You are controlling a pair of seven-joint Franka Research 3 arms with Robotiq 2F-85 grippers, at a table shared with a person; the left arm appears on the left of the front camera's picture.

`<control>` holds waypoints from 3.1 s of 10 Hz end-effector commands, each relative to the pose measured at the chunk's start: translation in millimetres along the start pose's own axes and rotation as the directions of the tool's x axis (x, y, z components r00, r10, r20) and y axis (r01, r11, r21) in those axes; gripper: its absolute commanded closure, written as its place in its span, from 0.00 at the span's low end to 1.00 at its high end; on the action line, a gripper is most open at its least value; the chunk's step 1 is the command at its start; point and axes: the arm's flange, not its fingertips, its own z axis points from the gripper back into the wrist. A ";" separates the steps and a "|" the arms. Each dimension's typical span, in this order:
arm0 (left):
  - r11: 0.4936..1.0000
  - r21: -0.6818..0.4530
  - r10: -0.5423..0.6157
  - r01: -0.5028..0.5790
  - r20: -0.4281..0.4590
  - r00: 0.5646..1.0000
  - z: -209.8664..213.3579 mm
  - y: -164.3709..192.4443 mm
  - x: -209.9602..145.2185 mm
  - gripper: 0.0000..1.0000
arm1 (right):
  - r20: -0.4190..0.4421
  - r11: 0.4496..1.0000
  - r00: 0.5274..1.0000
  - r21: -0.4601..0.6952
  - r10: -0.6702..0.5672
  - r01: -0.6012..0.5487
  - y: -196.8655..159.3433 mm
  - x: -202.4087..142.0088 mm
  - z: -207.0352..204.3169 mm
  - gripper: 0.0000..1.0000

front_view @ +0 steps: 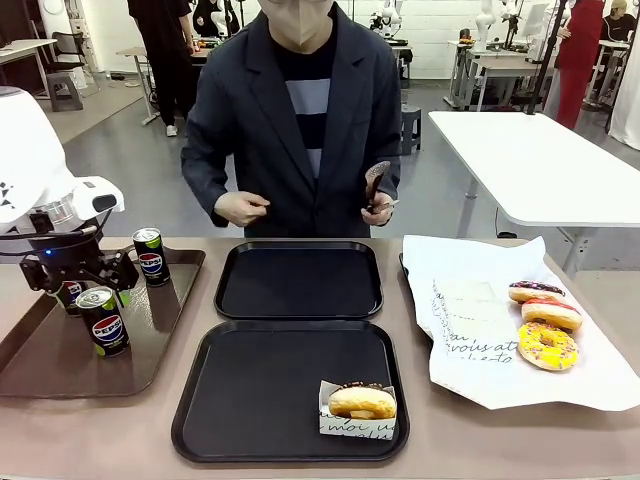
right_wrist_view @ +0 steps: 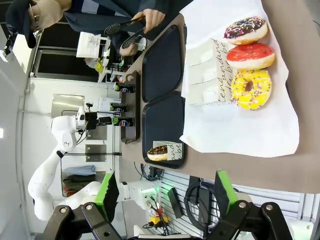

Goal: Set up donuts and drinks on trays.
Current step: Pick up one Pepsi coke and place it on the Flat Tray.

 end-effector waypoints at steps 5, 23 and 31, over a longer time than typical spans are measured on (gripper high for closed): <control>0.999 0.006 0.037 -0.036 -0.064 0.997 -13.5 2.2 16.3 0.00 | 0.003 1.000 1.000 0.022 0.012 -0.012 -1.9 0.5 0.5 0.00; 0.995 0.023 0.093 -0.094 0.031 0.995 143.5 2.4 -66.3 0.89 | 0.003 1.000 1.000 0.022 0.012 -0.012 -1.9 0.5 0.5 0.00; 0.999 -0.008 -0.043 0.043 0.040 0.998 138.7 -54.8 -66.2 0.42 | 0.003 1.000 1.000 0.022 0.012 -0.012 -1.9 0.5 0.5 0.00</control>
